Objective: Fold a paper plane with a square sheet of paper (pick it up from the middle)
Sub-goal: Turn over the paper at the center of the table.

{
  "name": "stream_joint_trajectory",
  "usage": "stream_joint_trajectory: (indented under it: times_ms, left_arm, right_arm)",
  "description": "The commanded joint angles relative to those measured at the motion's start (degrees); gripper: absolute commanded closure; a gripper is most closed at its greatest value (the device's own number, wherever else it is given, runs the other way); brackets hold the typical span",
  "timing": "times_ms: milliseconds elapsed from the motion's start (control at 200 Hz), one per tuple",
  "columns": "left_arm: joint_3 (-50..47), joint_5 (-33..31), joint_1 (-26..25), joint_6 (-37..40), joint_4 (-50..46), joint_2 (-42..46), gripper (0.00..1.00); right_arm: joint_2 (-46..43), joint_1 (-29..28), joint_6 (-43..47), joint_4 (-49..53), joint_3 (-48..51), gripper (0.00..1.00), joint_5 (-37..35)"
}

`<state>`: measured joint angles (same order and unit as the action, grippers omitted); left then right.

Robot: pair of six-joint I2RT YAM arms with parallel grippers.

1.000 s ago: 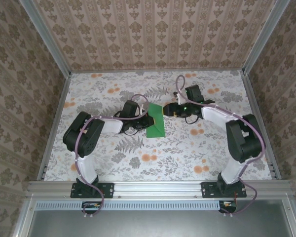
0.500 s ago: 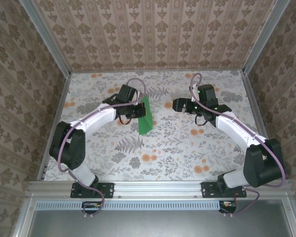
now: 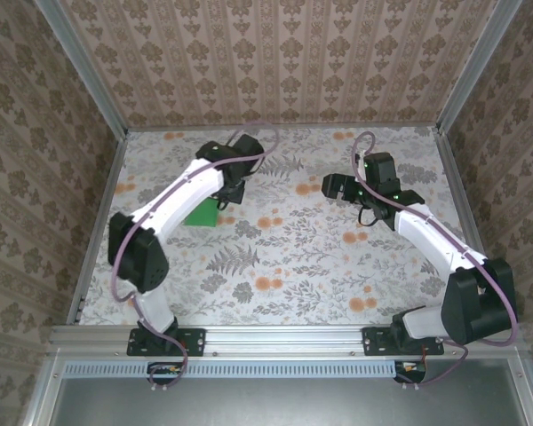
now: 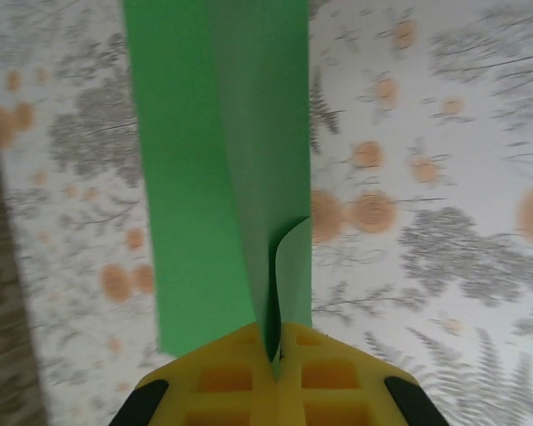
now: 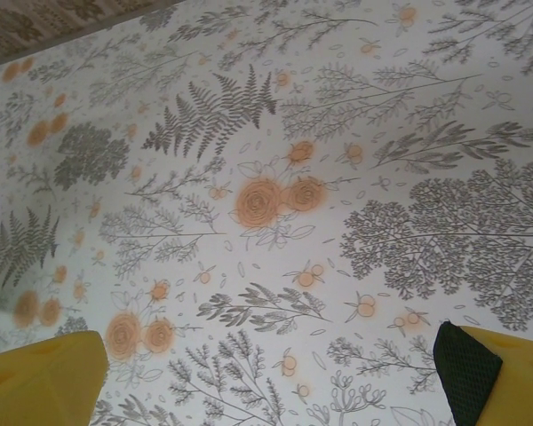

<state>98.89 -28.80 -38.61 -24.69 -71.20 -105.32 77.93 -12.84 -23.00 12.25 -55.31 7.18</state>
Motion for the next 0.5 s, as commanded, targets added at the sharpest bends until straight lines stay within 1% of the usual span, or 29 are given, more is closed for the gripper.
stream_joint_trajectory:
  times_ms: [0, 155, 265, 495]
  left_arm:
    - [3.81, -12.41, -1.75, -3.27, -11.25, -6.32, 0.97]
    - [7.82, -14.47, -4.41, -3.87, -12.67, -15.2, 0.96]
    - [9.95, -14.12, -6.1, -4.09, -11.85, -20.1, 0.96]
    - [11.19, -9.14, -8.93, -3.88, -6.27, -25.24, 0.95]
  right_arm:
    - [-0.15, 0.87, -1.39, 1.7, 0.72, 0.03, -2.94]
    - [0.35, 1.68, -1.87, 2.33, 0.7, 0.03, -3.53]
    - [0.64, 2.22, -2.19, 2.68, 0.63, 0.03, -3.7]
    - [1.35, 2.99, -2.64, 3.38, 0.41, 0.03, -3.73]
